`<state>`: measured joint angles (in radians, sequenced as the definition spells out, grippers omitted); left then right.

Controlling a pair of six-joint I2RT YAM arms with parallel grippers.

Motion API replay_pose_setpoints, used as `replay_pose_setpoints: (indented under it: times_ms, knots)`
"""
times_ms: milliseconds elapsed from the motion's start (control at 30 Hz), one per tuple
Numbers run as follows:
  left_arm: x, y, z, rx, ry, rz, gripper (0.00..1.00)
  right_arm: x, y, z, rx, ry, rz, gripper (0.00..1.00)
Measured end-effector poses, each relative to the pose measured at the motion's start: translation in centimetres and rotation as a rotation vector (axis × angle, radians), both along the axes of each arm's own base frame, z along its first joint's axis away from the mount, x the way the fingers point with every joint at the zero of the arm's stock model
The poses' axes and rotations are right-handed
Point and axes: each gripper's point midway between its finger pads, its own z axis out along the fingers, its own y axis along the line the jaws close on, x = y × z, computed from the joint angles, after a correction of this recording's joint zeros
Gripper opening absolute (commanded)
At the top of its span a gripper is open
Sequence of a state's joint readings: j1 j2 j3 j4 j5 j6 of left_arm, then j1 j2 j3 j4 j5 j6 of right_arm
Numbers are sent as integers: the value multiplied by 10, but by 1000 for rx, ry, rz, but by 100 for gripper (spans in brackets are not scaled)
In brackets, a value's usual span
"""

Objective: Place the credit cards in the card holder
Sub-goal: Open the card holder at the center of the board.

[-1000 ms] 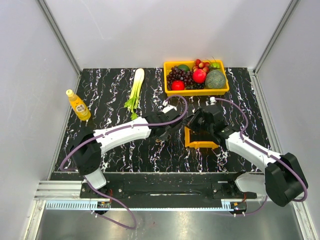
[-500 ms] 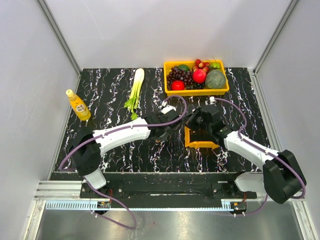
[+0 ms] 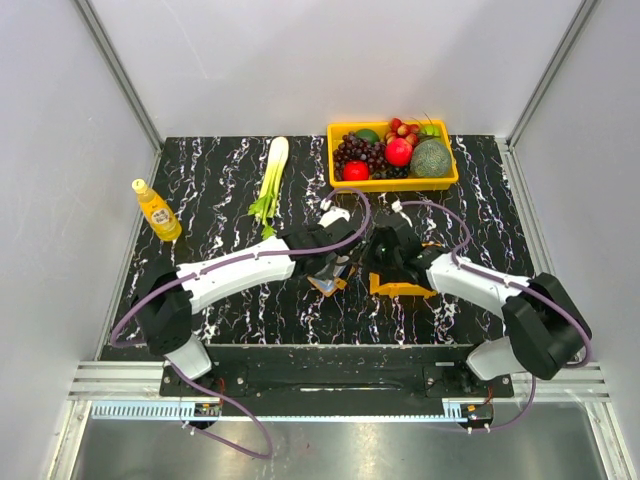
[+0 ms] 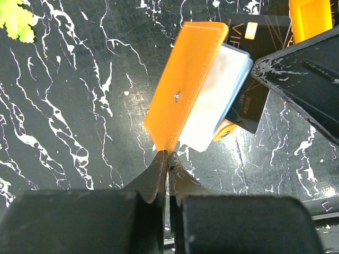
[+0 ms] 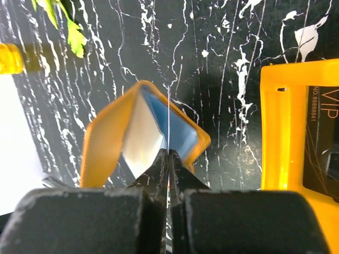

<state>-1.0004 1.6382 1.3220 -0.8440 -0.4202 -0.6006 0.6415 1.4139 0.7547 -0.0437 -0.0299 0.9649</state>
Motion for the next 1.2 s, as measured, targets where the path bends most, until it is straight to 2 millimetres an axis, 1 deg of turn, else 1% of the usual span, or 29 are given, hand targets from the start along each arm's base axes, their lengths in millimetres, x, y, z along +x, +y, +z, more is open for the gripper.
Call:
replay_pose_setpoints:
  times_ms: [100,233,333,433,533,667,733,800,867,967,1033,1067,1200]
  knots:
    - [0,1,3,-8,-9,4,0,-1,-2,-8,-51,-1,28,0]
    - [-2,4,-2,-17,-8,22,0,-8,-11,-28,-141,25,62,0]
    - [-14,16,-19,-50,29,63,0,-11,-13,-41,-182,41,96,0]
    - [-32,33,-40,-104,84,118,0,-11,-3,-45,-148,43,136,0]
    - [-44,44,-51,-164,118,177,0,-10,10,-39,-87,28,161,0]
    - [-49,46,-58,-224,129,237,0,-7,15,-29,-46,4,154,0]
    - [-50,45,-58,-252,130,255,0,-7,15,-15,-24,-23,152,0]
    - [-49,44,-55,-279,131,267,0,-6,19,5,14,-63,161,0]
    - [-48,42,-51,-304,129,273,0,-5,27,24,59,-93,183,0]
    - [-46,38,-43,-343,123,277,0,-3,41,43,110,-117,219,0]
    - [-45,38,-40,-359,119,279,0,-7,50,45,125,-119,247,0]
    - [-45,38,-38,-368,118,283,0,-11,54,42,127,-109,265,0]
    - [-43,36,-35,-414,115,295,0,-22,65,22,107,-47,313,0]
